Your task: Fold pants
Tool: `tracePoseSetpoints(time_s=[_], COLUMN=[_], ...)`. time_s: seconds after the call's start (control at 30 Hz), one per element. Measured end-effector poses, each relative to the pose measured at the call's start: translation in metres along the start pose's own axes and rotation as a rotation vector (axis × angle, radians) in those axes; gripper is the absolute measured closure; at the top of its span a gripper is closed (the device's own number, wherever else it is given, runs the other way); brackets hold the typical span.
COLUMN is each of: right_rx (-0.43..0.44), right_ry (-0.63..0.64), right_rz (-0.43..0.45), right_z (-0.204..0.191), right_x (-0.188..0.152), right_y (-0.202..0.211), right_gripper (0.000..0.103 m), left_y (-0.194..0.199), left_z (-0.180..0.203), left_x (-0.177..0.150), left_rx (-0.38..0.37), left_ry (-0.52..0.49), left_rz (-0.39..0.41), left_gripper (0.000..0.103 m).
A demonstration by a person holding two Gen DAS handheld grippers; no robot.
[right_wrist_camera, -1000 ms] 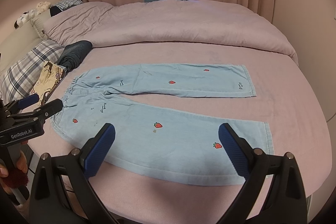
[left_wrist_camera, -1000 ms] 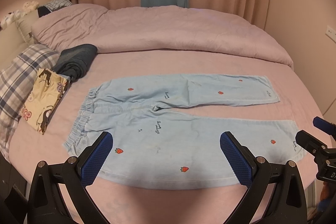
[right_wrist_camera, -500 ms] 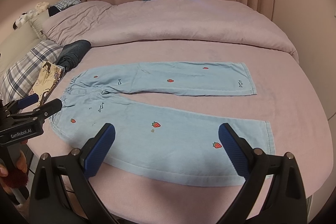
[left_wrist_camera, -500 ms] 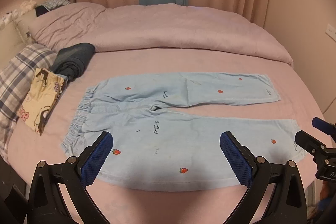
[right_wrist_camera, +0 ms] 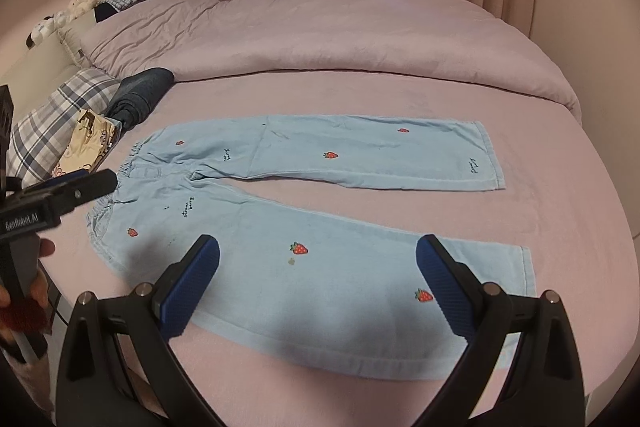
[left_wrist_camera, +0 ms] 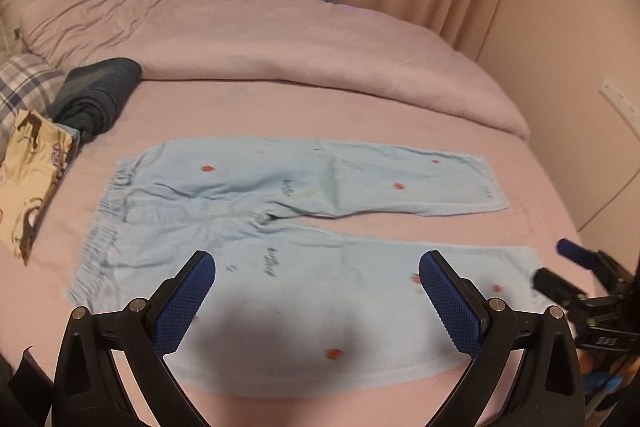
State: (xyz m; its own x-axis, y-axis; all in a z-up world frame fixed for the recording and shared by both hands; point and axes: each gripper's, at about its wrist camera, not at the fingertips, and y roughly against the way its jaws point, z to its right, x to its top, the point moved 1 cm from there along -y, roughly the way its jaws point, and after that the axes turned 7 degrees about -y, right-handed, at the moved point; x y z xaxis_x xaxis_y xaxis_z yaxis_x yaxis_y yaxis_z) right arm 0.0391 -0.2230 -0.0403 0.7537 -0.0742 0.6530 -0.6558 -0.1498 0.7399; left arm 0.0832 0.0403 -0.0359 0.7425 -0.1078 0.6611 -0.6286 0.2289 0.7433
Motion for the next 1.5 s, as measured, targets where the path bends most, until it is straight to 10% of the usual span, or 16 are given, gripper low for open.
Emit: tracePoseSetpoints(time_s=[0.3, 0.63, 0.83, 1.0, 1.23, 1.37, 1.5], right_rx=[0.05, 0.074, 0.131, 0.224, 0.22, 0.161, 0.139], right_ry=[0.061, 0.171, 0.219, 0.301, 0.382, 0.471, 0.564], right_rz=[-0.048, -0.158, -0.215, -0.235, -0.383, -0.408, -0.367], right_z=[0.001, 0.001, -0.019, -0.047, -0.056, -0.06, -0.069], right_x=[0.029, 0.099, 0.138, 0.152, 0.141, 0.127, 0.116], right_y=[-0.063, -0.187, -0.243, -0.269, -0.311, -0.319, -0.309], right_gripper=[0.005, 0.016, 0.023, 0.029, 0.045, 0.092, 0.102], left_y=[-0.06, -0.14, -0.174, -0.193, -0.21, -0.201, -0.189], left_z=[-0.07, -0.173, -0.188, -0.153, -0.159, -0.16, -0.176], left_x=[0.033, 0.073, 0.083, 0.09, 0.085, 0.077, 0.078], left_rx=[0.114, 0.108, 0.02, 0.021, 0.033, 0.092, 0.128], left_ry=[-0.073, 0.062, 0.061, -0.132, -0.14, -0.18, -0.162], left_rz=[-0.054, -0.178, -0.25, -0.3, -0.364, -0.366, -0.339], left_gripper=[0.002, 0.002, 0.002, 0.003, 0.03, 0.058, 0.081])
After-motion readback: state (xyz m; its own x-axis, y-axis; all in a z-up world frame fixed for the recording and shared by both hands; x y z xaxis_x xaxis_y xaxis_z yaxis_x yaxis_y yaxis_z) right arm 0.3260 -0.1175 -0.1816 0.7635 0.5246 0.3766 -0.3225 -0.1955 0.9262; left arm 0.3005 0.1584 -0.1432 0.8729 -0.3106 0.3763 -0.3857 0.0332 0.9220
